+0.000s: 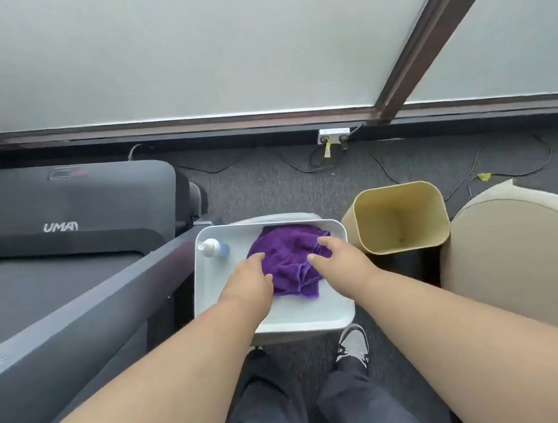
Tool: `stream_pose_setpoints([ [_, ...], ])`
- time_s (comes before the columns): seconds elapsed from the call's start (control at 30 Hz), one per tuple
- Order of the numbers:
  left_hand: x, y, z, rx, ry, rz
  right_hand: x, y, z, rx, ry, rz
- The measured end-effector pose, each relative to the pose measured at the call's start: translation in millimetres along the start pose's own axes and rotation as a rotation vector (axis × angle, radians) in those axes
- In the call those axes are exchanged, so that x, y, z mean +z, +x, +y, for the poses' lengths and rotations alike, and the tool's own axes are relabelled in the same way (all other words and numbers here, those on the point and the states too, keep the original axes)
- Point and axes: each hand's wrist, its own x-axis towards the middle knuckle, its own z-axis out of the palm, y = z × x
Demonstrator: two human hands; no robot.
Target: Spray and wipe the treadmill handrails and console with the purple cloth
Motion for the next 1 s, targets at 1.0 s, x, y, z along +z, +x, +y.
stream_pose_setpoints([
  [1.0,-29.8,-68.7,6.0,-0.057,-1.209,-0.248,12.0,-51.5,-22.4,0.316,1.122,-0.568],
])
